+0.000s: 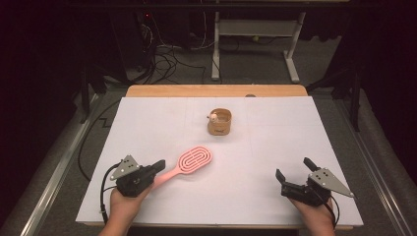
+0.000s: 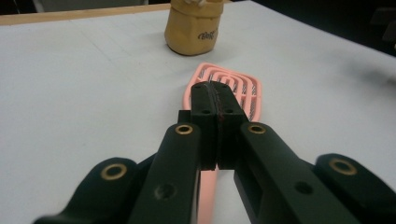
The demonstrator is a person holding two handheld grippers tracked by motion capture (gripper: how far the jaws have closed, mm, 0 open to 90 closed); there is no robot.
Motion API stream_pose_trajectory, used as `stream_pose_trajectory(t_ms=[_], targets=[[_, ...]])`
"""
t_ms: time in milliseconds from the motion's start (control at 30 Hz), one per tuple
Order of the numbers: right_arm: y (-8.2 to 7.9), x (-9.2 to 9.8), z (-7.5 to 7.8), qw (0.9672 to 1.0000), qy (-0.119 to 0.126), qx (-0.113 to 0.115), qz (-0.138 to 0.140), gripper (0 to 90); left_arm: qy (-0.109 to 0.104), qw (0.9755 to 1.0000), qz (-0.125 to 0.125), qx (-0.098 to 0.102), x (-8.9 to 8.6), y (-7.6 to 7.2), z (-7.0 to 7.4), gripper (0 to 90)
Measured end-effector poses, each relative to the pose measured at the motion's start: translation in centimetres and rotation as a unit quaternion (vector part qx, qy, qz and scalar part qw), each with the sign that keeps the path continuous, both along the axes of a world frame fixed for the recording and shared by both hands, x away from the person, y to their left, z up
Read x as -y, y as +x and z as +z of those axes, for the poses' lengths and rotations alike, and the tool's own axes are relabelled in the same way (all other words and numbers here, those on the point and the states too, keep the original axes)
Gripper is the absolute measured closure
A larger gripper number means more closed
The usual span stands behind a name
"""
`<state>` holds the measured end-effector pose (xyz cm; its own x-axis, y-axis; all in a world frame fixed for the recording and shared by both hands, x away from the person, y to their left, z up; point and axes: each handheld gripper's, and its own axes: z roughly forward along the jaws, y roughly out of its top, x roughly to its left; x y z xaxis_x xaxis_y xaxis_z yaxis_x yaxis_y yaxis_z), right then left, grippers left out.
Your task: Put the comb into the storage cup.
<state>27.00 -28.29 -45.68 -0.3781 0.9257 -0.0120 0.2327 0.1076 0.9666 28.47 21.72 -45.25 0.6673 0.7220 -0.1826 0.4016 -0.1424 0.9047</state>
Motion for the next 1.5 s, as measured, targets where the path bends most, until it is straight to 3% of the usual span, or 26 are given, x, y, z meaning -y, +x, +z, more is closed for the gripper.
stream_pose_trajectory(t_ms=[100,167,233,367,467,767,933,1133,1300,1500], targets=[[0.1,-0.1,0.0,1.0,-0.002,-0.001,0.001,0.1,-0.016,0.9997,0.018,0.002,-0.8,0.2,-0.1,82.3],[0.1,-0.1,-0.1,1.0,-0.002,-0.001,0.002,0.1,-0.014,0.9996,0.022,0.006,-1.2,0.5,-0.2,79.8],[0.2,-0.2,-0.2,1.0,-0.002,-0.003,0.002,0.1,-0.012,0.9995,0.029,0.007,-1.4,0.6,-0.3,72.8],[0.1,-0.2,-0.2,1.0,-0.003,-0.002,0.003,0.1,-0.027,0.9989,0.039,0.002,-1.7,0.7,-0.6,61.1],[0.1,-0.2,-0.1,1.0,-0.004,-0.001,0.004,0.0,-0.024,0.9988,0.041,0.01,-1.8,0.7,-0.5,59.4],[0.0,-0.2,-0.2,0.9998,-0.01,0.003,0.015,0.0,-0.016,0.9988,0.04,0.02,-1.9,0.8,-0.6,32.1],[0.1,-0.1,-0.2,0.9998,-0.006,-0.002,0.019,0.1,-0.012,0.9987,0.043,0.026,-1.9,0.8,-0.5,24.6],[0.2,0.1,-0.2,0.9998,-0.007,-0.001,0.02,0.0,-0.009,0.9974,0.064,0.032,-2.1,0.8,-0.3,13.8],[-0.1,0.3,0.0,0.9998,-0.002,0.004,0.021,0.0,-0.01,0.9978,0.062,0.022,-2.0,1.1,-0.3,0.0],[-0.4,0.4,0.1,0.9998,0.001,0.007,0.019,0.1,-0.015,0.9989,0.042,0.014,-1.8,1.2,-0.4,0.0]])
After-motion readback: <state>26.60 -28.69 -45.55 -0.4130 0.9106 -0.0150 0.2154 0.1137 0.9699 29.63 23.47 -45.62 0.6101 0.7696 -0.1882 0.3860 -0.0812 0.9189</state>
